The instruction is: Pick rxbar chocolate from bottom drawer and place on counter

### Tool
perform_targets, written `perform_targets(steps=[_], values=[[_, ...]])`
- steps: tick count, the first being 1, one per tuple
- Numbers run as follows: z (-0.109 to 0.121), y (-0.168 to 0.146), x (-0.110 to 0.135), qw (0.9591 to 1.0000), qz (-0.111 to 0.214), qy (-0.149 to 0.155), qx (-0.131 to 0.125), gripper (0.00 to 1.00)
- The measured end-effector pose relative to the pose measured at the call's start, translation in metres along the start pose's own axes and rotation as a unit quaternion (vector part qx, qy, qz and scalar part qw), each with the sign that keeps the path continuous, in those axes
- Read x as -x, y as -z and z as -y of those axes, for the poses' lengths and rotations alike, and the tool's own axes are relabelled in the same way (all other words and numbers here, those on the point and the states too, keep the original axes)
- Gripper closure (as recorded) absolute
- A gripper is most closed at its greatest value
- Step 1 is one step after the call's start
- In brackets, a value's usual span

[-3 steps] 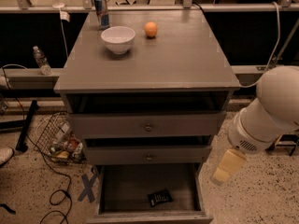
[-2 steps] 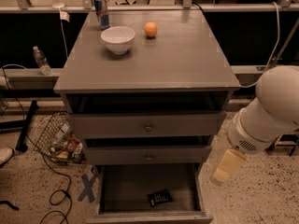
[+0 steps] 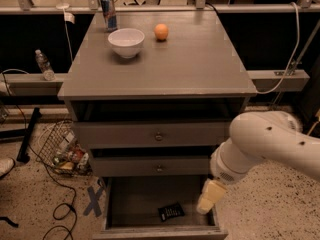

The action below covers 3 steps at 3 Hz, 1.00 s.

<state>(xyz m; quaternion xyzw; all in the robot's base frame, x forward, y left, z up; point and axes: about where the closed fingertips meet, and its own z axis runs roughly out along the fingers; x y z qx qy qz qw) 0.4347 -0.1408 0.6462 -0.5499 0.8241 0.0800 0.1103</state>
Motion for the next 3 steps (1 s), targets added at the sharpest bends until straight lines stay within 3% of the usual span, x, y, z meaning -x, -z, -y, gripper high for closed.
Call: perform_targets(steps=[1,2,3], values=[[-0.006,-0.057,0.016,0.9994,0.025,0.006,0.025,0.00],[-0.004,-0.061,0.015,0.9994,0.025,0.004,0.023,0.00],[0.007,-0.084,0.006,0.9995,0.028,-0.004,0.015,0.00]])
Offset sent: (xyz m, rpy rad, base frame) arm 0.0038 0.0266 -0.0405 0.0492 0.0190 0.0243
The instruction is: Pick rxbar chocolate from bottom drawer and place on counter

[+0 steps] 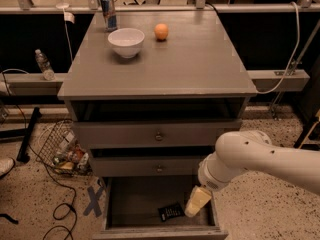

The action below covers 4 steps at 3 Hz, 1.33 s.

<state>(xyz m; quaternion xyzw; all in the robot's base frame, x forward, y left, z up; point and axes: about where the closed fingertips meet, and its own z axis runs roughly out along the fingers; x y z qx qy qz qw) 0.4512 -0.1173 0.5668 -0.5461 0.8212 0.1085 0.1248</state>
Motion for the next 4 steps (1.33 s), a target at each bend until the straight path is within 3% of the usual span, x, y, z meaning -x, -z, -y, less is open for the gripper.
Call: perform_targets(steps=[1,3,4], values=[[0.018,-0.045,-0.018,1.0000,-0.001,-0.006,-0.001,0.00],[0.031,-0.144,-0.057,0.9979,0.030,-0.035,0.046,0.00],[0.036,-0.193,-0.076,0.9911,0.078,-0.086,0.064,0.00]])
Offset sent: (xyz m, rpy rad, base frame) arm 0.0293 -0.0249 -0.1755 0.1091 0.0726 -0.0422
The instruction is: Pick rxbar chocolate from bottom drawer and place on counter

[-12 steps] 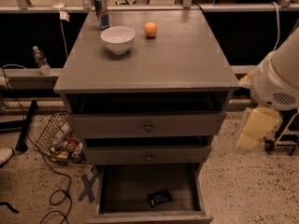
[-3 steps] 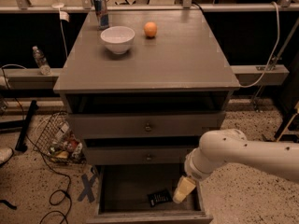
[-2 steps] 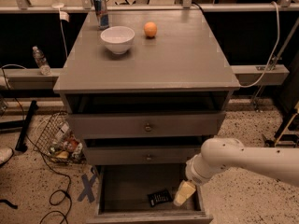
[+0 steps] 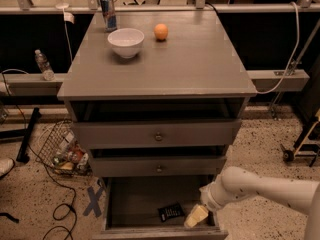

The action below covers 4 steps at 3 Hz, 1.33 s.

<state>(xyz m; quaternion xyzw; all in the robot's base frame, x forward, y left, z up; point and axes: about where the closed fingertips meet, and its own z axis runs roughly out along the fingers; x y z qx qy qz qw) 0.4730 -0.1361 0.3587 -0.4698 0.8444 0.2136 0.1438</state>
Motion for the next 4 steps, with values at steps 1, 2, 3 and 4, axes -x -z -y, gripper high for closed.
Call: perform_targets(steps=[1,2,3,4], values=[[-0.011,-0.030,-0.020,0.9995,0.000,-0.020,0.025,0.00],[-0.011,-0.027,-0.018,0.9996,-0.002,-0.016,0.023,0.00],[-0.005,-0.042,-0.019,0.9997,0.014,-0.007,0.019,0.00],[0.004,-0.075,-0.015,0.9985,0.034,0.023,0.037,0.00]])
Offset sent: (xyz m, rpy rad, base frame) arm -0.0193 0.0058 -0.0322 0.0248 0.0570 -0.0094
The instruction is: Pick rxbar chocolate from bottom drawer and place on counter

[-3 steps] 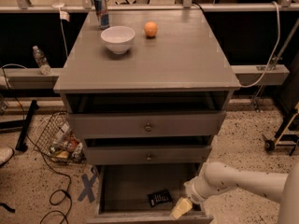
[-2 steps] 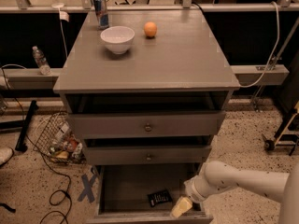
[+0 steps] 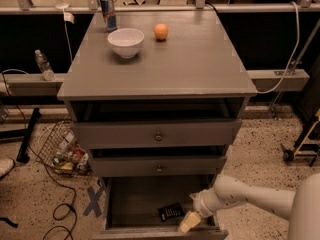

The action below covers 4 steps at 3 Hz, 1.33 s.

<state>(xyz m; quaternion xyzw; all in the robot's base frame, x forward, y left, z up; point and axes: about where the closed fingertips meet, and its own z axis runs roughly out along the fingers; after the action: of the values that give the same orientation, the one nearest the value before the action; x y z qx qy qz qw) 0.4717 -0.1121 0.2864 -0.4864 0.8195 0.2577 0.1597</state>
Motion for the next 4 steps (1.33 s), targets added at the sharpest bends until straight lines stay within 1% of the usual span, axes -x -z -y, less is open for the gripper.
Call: perform_targets(steps=[1,2,3,4], values=[[0.026,-0.027,0.008,0.9990,0.028,0.035,0.005,0.00],[0.046,-0.046,0.019,0.9962,0.048,0.072,-0.001,0.00],[0.057,-0.065,0.026,0.9935,0.052,0.101,-0.011,0.00],[0.065,-0.082,0.028,0.9921,0.048,0.115,-0.017,0.00]])
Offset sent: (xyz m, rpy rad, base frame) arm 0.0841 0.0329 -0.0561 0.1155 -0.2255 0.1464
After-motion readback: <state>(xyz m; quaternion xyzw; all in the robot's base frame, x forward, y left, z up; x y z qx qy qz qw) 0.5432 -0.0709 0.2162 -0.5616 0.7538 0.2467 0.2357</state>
